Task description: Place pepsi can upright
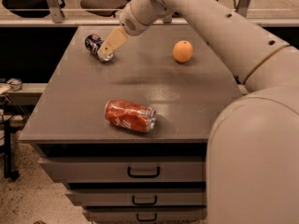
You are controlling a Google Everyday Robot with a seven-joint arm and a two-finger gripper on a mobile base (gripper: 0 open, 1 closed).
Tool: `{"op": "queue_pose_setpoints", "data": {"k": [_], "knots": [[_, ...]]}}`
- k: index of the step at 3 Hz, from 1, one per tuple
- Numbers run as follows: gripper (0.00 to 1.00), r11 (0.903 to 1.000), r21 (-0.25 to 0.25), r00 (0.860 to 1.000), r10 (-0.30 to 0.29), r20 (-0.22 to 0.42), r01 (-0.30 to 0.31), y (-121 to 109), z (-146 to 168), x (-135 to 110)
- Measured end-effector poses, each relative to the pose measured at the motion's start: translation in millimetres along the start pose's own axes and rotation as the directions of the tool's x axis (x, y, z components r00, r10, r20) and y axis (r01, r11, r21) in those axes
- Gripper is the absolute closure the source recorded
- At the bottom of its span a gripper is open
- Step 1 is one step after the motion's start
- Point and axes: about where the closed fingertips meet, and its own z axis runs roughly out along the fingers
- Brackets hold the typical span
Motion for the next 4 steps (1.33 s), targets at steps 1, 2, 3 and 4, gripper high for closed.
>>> {"op": "queue_pose_setpoints", "data": {"k": [1,2,3,4], "knots": [[0.0,0.9984,0.017,0.999,0.053,-0.005,-0.053,-7,34,-15],[0.0,0.9958,0.026,0.996,0.088,-0.021,-0.087,-11,66,-33],[0.0,0.9944,0.033,0.992,0.102,-0.069,-0.1,-14,94,-41],[0.0,0.9925,0.043,0.982,0.119,-0.145,-0.114,-19,114,-35]]}}
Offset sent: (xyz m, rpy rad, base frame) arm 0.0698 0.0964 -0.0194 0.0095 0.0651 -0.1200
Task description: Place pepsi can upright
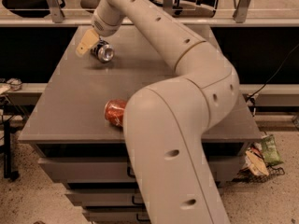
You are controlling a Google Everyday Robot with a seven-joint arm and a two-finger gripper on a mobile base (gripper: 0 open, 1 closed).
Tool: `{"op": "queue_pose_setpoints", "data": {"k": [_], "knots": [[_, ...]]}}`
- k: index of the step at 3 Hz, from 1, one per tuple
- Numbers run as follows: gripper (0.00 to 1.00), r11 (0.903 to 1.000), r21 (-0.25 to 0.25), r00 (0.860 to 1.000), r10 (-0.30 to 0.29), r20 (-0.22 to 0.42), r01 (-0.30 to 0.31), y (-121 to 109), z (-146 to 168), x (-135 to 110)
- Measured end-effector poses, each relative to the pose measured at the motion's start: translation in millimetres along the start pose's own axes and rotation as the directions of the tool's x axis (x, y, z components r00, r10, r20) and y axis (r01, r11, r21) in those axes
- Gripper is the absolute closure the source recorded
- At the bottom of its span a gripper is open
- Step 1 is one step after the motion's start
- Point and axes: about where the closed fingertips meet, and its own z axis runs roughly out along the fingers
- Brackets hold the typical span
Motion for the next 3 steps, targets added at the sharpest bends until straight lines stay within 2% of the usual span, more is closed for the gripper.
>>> {"op": "queue_pose_setpoints", "data": {"k": [2,3], "knots": [[0.0,0.9985,0.049,0.988,0.031,-0.153,-0.023,-8.7,13.9,17.9],[0.16,0.9966,0.081,0.979,0.025,-0.203,-0.008,-11.3,13.6,19.6]]}}
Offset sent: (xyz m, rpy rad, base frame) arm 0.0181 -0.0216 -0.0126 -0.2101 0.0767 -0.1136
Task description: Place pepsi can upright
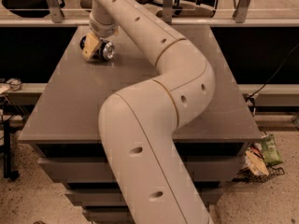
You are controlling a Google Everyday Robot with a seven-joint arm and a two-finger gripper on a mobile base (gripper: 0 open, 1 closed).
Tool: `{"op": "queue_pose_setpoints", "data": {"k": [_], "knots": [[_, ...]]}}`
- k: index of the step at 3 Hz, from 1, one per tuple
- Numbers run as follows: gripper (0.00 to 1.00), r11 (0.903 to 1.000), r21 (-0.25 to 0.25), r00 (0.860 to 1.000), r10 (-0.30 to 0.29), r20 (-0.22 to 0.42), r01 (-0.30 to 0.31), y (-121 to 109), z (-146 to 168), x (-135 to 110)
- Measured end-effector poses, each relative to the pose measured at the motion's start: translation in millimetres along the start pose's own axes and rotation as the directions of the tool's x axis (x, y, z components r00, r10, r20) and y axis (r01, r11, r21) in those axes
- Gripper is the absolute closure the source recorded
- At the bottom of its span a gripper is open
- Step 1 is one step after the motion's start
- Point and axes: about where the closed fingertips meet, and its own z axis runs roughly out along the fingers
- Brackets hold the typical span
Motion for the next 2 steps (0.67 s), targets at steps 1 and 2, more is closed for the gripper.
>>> {"op": "queue_pose_setpoints", "data": {"k": [1,2], "knots": [[0.41,0.9988,0.039,0.999,-0.03,-0.041,0.031,-0.7,-1.1,-2.2],[0.63,0.9967,0.062,0.998,-0.051,-0.04,0.054,-3.6,-7.6,-5.6]]}}
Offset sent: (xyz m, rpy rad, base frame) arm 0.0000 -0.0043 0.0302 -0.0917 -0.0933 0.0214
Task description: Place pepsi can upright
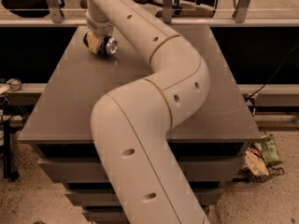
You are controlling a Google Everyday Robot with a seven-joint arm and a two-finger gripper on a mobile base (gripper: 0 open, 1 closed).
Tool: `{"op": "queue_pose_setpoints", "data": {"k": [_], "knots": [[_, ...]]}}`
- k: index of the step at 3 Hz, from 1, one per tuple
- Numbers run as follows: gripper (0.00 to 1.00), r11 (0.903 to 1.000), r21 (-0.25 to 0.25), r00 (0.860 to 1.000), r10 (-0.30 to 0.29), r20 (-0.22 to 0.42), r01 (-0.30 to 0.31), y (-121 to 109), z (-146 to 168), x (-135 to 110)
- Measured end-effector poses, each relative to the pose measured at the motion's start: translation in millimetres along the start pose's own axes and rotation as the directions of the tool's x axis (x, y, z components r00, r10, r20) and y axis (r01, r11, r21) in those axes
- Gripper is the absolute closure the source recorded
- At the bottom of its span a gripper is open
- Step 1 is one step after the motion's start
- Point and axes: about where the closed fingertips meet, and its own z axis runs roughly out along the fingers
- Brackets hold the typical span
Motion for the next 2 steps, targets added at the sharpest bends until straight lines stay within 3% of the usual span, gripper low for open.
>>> {"op": "queue_pose_setpoints", "data": {"k": [1,2], "knots": [[0.86,0.9999,0.003,0.998,-0.013,0.059,0.013,-5,-18,-4],[1.0,0.9997,-0.004,0.986,-0.022,0.167,0.022,-10,-49,-6]]}}
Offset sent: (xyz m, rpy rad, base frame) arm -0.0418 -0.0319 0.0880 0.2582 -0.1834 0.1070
